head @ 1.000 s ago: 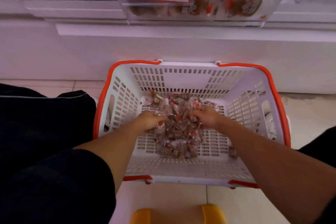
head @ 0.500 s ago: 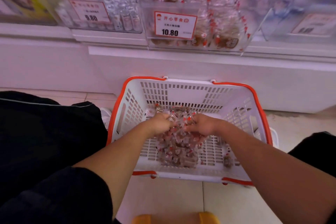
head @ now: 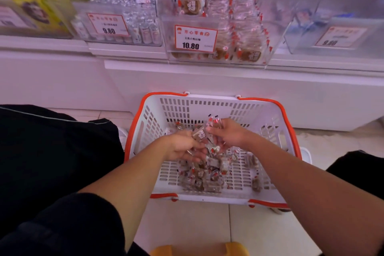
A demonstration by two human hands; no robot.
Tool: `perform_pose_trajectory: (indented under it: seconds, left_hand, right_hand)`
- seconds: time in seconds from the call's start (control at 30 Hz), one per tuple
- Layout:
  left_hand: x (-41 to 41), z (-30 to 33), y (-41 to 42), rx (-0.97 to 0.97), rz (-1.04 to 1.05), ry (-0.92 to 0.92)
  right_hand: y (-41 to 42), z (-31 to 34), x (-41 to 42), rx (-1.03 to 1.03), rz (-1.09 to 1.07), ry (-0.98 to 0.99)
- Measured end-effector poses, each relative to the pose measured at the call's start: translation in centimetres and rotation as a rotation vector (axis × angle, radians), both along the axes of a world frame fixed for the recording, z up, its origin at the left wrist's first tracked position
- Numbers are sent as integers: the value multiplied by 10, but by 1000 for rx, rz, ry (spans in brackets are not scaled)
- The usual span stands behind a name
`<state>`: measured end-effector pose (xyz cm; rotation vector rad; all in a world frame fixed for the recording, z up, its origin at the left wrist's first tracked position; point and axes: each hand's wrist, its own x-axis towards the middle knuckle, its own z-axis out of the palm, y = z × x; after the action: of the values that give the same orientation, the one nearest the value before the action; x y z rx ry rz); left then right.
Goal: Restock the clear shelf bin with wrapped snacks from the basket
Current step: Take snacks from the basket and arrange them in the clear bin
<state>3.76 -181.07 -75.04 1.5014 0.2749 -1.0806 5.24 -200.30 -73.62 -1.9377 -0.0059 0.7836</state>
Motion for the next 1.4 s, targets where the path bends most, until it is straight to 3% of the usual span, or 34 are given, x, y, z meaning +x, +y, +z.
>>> perform_pose_trajectory:
  seconds: [0.07,0.2,0.33,0.4,0.53,0.67,0.83,0.93,1.2,1.4]
  left_hand:
    - [8,16,7,13,-19,-10]
    - [32,77,27,7,-118,-1]
    - [49,157,38,-1,-268,-100]
    - [51,193,36,-39,-298,-187]
    - [56,235,28,-136,-238,-312]
    - [66,258,20,-173,-162,-389]
    - [77,271,16,-280,-335,-360]
    - [80,272,11,-225,-284,-402]
    - [80,269,4,-175,-338,-373]
    - [76,268,4,-288,-270,-369]
  right_hand:
    - [0,24,8,-126,115,-94]
    - [-8,93,25,-185,321,-39]
    - [-16,162,23,-92,457,-6]
    - [-21,190,20,-3,484,-88]
    - [-19,231,19,68,304,-456]
    - [-13,252,29,-61,125,-858]
    - [-18,259,35,-120,90,-975]
    - [-18,257,36,-195,96,-1085]
    - [-11,243,26,-269,216,-1016]
    - [-10,247,28,-12,62,-898]
